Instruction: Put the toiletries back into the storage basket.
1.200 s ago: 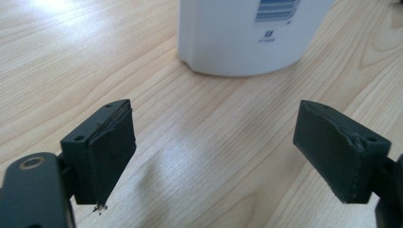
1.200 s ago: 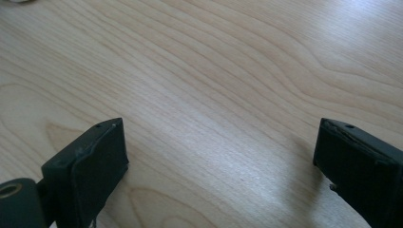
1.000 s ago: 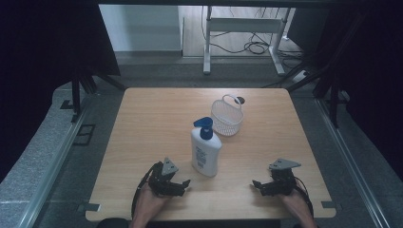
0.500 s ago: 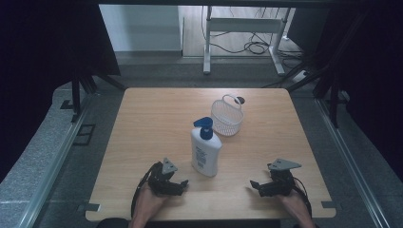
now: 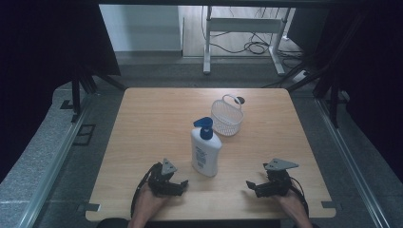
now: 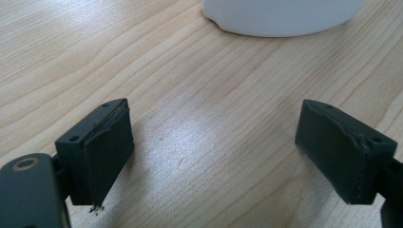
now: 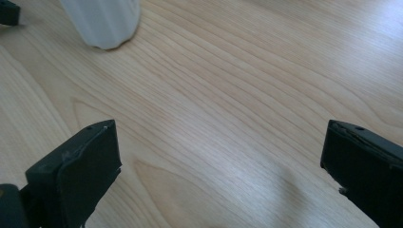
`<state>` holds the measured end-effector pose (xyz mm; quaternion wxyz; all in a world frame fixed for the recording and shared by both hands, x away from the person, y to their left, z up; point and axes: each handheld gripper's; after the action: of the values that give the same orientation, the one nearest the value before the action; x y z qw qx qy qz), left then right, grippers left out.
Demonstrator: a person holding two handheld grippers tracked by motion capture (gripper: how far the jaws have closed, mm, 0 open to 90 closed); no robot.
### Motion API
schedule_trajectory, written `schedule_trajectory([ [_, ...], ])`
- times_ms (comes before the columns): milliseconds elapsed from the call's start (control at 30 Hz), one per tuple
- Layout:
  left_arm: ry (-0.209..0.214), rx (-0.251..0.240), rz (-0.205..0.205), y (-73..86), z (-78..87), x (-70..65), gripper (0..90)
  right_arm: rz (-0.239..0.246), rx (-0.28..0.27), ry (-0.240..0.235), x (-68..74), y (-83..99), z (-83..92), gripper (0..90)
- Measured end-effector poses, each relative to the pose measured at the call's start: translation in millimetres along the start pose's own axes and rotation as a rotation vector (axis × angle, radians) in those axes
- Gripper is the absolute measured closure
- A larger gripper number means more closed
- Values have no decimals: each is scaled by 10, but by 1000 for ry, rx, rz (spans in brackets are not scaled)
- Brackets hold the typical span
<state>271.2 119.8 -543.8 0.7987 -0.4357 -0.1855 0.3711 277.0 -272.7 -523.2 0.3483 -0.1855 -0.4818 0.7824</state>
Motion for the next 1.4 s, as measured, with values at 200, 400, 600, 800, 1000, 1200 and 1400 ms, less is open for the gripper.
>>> schedule_trajectory([
  [200, 1, 3, -4, -1, 2, 2, 118, 22, 9, -29, 90, -67, -44, 0],
  [400, 1, 4, -5, -1, 2, 3, 118, 22, -3, -63, 172, -178, -78, 5],
  [600, 1, 4, -5, -1, 3, 3, 118, 13, -15, -95, 242, -265, -125, 5],
  [800, 1, 4, -5, -1, 3, 2, 119, 3, -22, -148, 332, -348, -201, 7],
  [1000, 0, 4, -5, -1, 3, 2, 119, 35, -32, -169, 394, -489, -265, 11],
  [1200, -1, 2, -3, 0, 2, 1, 119, 42, -51, -192, 428, -636, -324, 13],
  [1400, -2, 0, 0, 0, 0, -1, 119, 24, -60, -212, 435, -745, -382, 14],
])
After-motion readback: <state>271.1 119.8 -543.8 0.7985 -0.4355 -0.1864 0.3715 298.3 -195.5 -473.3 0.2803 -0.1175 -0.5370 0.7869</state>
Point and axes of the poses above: each handheld gripper's, and its own axes: z roughly backward along the jaws, y roughly out of its underside, x roughly to its left, and after that the axes turned 13 degrees about -x, right-handed
